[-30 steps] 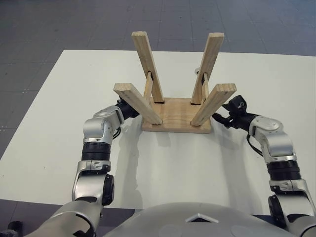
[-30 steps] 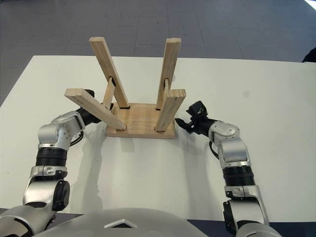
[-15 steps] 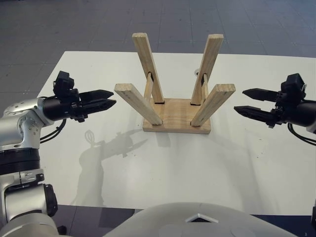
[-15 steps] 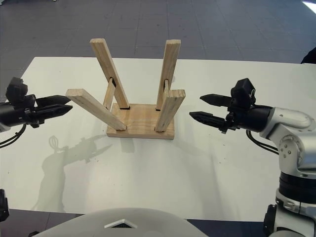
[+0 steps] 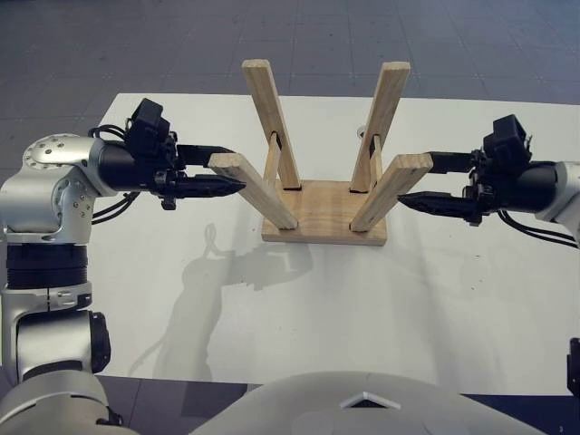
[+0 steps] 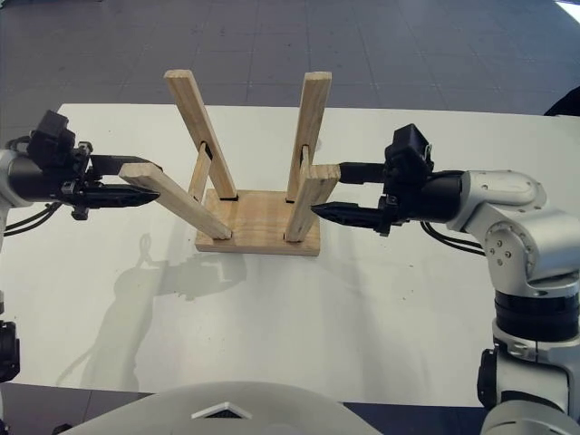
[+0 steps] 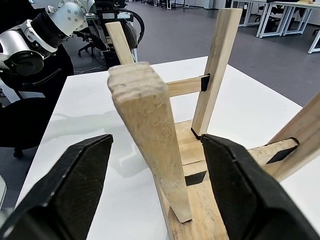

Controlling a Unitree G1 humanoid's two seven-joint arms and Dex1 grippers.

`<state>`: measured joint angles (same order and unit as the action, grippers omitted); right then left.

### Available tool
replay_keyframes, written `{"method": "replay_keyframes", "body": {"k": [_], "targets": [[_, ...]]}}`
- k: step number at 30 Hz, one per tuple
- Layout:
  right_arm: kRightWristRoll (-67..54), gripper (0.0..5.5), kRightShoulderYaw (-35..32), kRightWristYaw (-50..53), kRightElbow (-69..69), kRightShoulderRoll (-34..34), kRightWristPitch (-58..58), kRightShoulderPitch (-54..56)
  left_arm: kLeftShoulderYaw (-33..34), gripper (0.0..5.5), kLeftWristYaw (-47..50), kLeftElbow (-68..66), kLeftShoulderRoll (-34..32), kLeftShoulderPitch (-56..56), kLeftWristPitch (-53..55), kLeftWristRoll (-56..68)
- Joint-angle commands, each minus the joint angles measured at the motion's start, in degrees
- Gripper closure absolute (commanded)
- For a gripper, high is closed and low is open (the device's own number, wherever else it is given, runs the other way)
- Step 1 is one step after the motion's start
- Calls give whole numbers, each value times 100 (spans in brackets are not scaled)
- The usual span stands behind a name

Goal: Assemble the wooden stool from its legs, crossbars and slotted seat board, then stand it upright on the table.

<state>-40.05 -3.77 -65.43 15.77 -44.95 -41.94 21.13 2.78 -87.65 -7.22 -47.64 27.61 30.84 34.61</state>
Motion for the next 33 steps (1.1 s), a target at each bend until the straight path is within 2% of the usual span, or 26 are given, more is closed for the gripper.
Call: {"method": "replay_keyframes", "body": {"k": [1, 4, 8, 12, 14, 16, 18, 21, 24, 27, 28, 30, 33], "targets": [[86, 295, 145, -197, -187, 6, 193, 213, -142, 370, -224, -242, -55, 222, -75, -117], [140, 345, 298, -432, -330, -22, 313, 348, -195, 410, -278, -388, -5, 359, -70, -120], [2, 428, 389, -728, -293, -101, 245, 510, -285, 416, -414, -334, -13, 424, -17, -55], [-903, 439, -108, -943, 416, -447, -495, 150, -65, 420, -448, 540, -239, -42, 471, 467], [-1457, 441, -502, -739, 478, -508, -987, 73, 192, 428, -453, 1084, -473, -274, 980, 1055], [-1884, 444, -724, -385, 148, -430, -1495, 261, 390, 437, -360, 1077, -548, -46, 1553, 1506], [-1957, 447, -654, 21, -891, -205, -2045, 685, 226, 443, -197, 394, -366, 464, 1950, 1467], [-1690, 447, -378, 398, -2562, 159, -2543, 1349, -385, 445, 65, -1063, 160, 1037, 2139, 856], [-1080, 447, 174, 64, -3641, 276, -2226, 1650, -915, 445, 215, -2288, 681, 1360, 2052, 290], [-761, 447, 429, -352, -4770, 428, -1921, 2106, -1078, 445, 207, -3603, 1197, 1829, 2048, 29], [-649, 406, 499, -462, -5235, 475, -1934, 2360, -1033, 445, 181, -4003, 1321, 2015, 2066, -8], [-377, 364, 560, -635, -6016, 568, -1823, 2830, -834, 381, 190, -4619, 1468, 2340, 2092, -4], [-5, 348, 260, -521, -7169, 729, -1605, 3300, -74, 368, 1094, -5703, 1606, 2749, 1797, -17]]}}
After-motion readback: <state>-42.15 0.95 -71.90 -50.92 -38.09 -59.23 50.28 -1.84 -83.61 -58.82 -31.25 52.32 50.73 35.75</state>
